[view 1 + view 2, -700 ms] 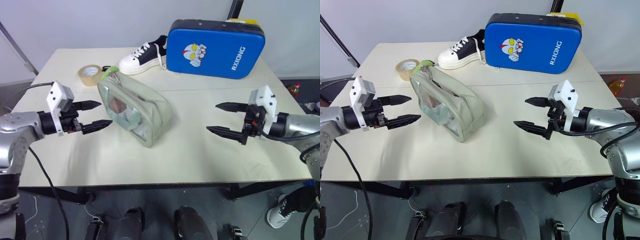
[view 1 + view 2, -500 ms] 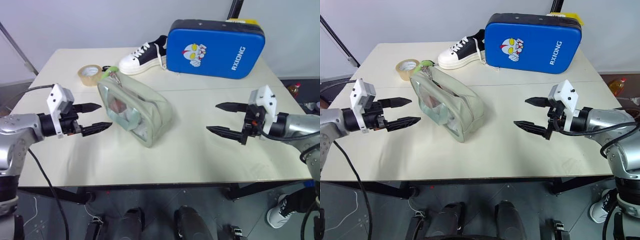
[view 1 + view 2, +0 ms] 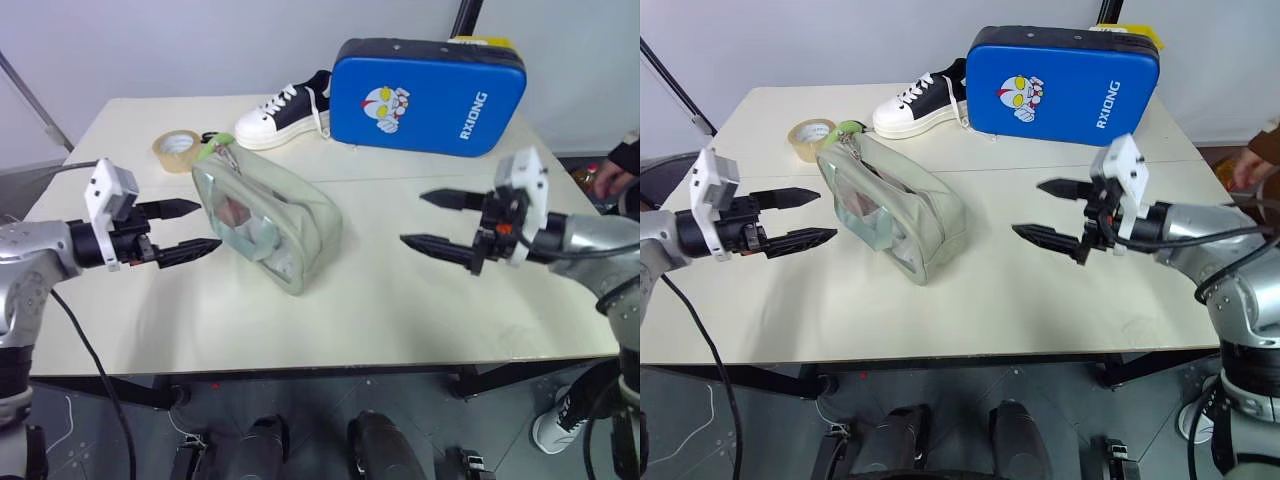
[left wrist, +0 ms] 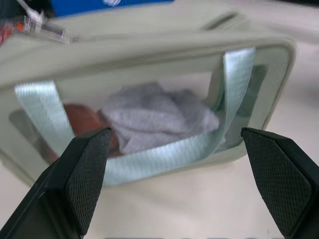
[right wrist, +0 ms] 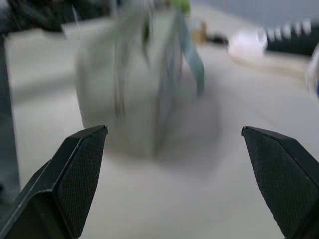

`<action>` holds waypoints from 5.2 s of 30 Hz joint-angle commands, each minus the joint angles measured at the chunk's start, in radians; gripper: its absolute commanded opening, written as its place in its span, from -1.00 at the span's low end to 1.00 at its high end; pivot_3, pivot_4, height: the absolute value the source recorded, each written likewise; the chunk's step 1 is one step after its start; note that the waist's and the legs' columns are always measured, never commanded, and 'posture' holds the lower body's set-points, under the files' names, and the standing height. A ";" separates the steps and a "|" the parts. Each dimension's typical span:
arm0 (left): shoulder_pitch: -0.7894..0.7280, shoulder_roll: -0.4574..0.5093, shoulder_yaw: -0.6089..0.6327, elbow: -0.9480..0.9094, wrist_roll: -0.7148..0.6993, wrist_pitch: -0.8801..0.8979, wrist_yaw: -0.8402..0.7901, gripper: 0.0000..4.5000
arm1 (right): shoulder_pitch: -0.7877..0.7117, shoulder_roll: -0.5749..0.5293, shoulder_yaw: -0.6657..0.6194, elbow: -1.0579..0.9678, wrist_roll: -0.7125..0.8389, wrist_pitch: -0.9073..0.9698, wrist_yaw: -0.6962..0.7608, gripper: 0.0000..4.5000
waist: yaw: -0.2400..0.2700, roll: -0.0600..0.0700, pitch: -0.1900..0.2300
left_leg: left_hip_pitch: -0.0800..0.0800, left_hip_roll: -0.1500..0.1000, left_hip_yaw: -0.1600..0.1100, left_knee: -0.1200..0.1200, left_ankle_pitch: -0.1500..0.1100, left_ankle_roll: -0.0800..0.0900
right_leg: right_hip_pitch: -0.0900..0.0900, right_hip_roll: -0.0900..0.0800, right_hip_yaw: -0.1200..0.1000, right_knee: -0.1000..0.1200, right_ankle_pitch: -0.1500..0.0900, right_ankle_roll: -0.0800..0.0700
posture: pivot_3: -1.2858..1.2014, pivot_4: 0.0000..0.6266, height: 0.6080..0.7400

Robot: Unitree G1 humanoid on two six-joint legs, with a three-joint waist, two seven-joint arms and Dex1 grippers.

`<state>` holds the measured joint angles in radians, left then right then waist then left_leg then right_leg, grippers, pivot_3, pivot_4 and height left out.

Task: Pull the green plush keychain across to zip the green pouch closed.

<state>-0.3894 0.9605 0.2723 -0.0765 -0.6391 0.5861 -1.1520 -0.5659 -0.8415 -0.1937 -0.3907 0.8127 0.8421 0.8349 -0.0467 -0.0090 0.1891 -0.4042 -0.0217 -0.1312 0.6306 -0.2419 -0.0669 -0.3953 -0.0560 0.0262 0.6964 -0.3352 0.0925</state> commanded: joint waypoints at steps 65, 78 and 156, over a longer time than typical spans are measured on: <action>0.015 0.118 0.143 0.098 -0.082 -0.017 -0.244 1.00 | -0.457 0.204 0.656 0.210 -0.637 -0.440 0.413 -0.99 | -0.023 -0.001 0.000 | -0.005 0.000 -0.001 0.000 0.001 -0.002 | -0.009 0.000 0.000 0.002 0.001 -0.001 | 0.03 -0.52 0.98; -0.021 0.122 0.107 0.112 -0.078 -0.014 -0.254 1.00 | -0.469 0.211 0.611 0.193 -0.693 -0.362 0.356 -0.99 | -0.021 -0.001 0.000 | -0.005 0.000 -0.001 0.000 0.001 -0.002 | -0.008 0.000 0.000 0.002 0.001 -0.001 | 0.03 -0.52 0.98; -0.115 0.141 -0.073 0.261 0.174 -0.223 -0.299 -0.98 | -0.331 0.081 0.513 -0.033 -0.510 0.060 0.209 -1.00 | -0.023 -0.001 0.000 | -0.005 0.000 0.000 0.000 0.001 -0.002 | -0.008 0.000 0.000 0.003 0.001 -0.001 | 0.03 -0.52 0.98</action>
<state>-0.4859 1.0633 0.1694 0.1850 -0.4633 0.3650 -1.4431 -0.8850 -0.7558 0.3427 -0.3936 0.2981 0.9069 1.0472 -0.0696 -0.0097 0.1889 -0.4092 -0.0216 -0.1308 0.6307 -0.2408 -0.0686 -0.4033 -0.0557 0.0260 0.6989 -0.3344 0.0914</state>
